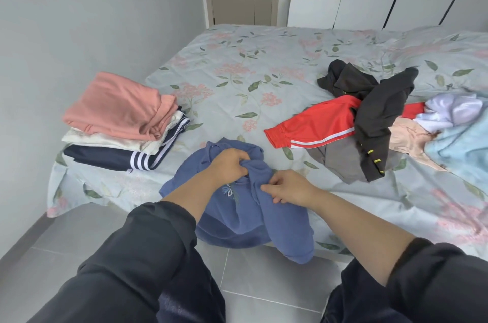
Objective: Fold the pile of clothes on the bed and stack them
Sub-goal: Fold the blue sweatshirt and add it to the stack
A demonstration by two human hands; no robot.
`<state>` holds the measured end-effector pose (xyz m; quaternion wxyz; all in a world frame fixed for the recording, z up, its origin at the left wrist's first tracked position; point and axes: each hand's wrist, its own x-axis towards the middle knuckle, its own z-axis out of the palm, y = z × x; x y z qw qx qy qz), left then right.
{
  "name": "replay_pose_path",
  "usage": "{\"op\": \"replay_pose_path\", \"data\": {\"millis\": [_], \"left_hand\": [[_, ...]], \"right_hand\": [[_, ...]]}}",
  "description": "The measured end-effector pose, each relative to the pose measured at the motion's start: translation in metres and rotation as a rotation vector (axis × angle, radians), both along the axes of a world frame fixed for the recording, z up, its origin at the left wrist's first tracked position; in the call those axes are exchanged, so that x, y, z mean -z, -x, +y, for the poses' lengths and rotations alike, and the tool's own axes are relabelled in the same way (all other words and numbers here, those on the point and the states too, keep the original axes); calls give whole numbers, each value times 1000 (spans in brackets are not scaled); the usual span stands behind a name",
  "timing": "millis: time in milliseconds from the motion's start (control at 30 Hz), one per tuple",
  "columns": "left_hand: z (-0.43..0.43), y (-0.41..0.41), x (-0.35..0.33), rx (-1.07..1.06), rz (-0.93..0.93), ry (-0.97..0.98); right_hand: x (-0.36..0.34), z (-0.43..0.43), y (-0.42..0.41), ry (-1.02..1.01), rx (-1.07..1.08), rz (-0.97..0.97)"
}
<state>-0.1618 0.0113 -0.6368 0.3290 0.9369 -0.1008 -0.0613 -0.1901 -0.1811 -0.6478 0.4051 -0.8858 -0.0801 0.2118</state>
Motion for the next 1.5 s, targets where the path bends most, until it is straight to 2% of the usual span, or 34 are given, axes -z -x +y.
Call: {"op": "replay_pose_path", "data": {"millis": [100, 200, 267, 333, 400, 500, 567, 633, 667, 733, 800, 900, 1000, 1100, 1167, 1300, 1400, 1433, 1500], "left_hand": [[1, 0, -8, -48, 57, 108], [-2, 2, -14, -87, 121, 220], [-1, 3, -18, -95, 171, 290], [4, 3, -20, -125, 190, 334], [15, 2, -23, -205, 126, 295], [31, -1, -31, -312, -38, 12], [33, -3, -42, -290, -62, -146], [27, -5, -53, -245, -86, -225], [24, -6, -59, -221, -95, -210], [17, -5, -69, -143, -31, 14], [9, 0, -76, -28, 147, 292], [0, 3, -75, 15, 242, 307], [-2, -6, -71, -117, 33, 249], [7, -15, -75, -297, -248, -18], [12, -17, -84, -260, -303, -153], [13, -26, -108, -33, -197, -320], [2, -31, -133, 8, -10, -45], [-1, -33, -141, -11, -2, 36], [-3, -40, -162, -103, -143, 52]], "right_hand": [[0, 12, 5, 47, -40, -127], [5, 25, 9, 168, -34, -171], [10, 28, 8, 155, -1, -232], [10, 24, 4, 63, 90, -222], [3, 15, 1, -23, 190, -224], [-10, 2, -7, -175, 293, -321], [-23, 0, -12, -323, 353, -337], [-39, 5, -18, -461, 395, -296], [-47, 7, -21, -525, 402, -249], [-58, 9, -28, -581, 389, -161], [-65, 9, -33, -546, 357, -144], [-77, 7, -34, -547, 328, -143], [-89, 0, -35, -485, 174, -143], [-90, -7, -40, -33, 126, -419], [-92, -10, -43, 134, 212, -585], [-110, -7, -52, 36, 199, -657], [-138, 8, -56, -122, 186, -668], [-149, 12, -58, -163, 204, -680], [-171, 14, -62, -163, 220, -743]]}}
